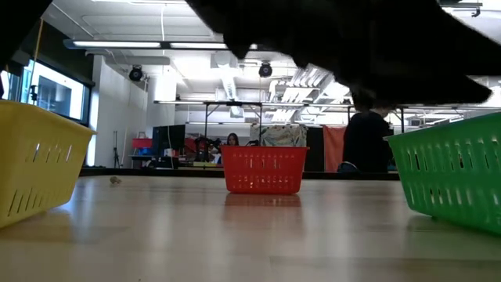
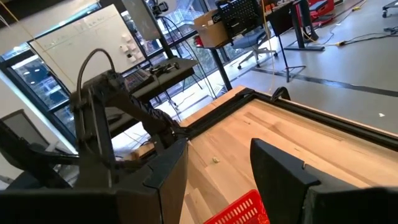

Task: Sort Halloween decoration
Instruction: Put the white skull toy into the green bin

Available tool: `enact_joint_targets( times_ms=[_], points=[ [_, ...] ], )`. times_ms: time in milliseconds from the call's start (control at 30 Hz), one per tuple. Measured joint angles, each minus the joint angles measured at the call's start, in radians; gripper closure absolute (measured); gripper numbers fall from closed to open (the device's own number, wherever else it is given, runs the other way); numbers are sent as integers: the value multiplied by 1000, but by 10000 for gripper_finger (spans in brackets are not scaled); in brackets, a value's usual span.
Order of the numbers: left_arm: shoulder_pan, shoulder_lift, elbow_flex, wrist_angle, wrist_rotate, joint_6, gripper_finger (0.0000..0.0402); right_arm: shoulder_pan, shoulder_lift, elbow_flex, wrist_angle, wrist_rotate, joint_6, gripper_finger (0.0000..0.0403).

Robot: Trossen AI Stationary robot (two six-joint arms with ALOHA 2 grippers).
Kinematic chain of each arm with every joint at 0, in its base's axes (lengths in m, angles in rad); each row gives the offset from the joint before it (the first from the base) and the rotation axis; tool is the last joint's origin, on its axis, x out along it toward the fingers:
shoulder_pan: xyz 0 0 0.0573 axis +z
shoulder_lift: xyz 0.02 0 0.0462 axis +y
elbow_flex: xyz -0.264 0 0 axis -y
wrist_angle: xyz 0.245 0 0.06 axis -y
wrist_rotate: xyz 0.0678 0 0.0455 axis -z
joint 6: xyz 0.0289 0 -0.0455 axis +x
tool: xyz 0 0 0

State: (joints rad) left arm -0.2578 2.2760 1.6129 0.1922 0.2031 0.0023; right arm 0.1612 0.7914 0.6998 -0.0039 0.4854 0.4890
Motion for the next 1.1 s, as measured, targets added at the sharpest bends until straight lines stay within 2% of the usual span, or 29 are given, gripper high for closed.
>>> enact_joint_targets(
  times_ms=[133,367,467,567,700,867,967,1100],
  points=[
    [57,-108,0,-122,1,-7,194,0,-6,0,0,0,0,233],
    [202,-330,0,-440,2,-7,199,0,-47,0,7,-3,-52,233],
    [249,-435,-45,-452,18,-9,203,0,-62,0,9,2,-55,233],
    [282,-554,-160,-361,45,-38,205,0,-68,0,7,3,-45,233],
    [306,-729,-413,-109,40,-145,206,0,-65,0,8,2,-45,233],
    [298,-913,-736,200,-66,-307,206,0,-43,0,8,-4,-49,233],
    [289,-994,-865,308,-116,-377,206,0,-15,0,8,-69,-132,233],
    [288,-1069,-939,349,-163,-443,206,0,44,0,18,-187,-296,233]
  ],
)
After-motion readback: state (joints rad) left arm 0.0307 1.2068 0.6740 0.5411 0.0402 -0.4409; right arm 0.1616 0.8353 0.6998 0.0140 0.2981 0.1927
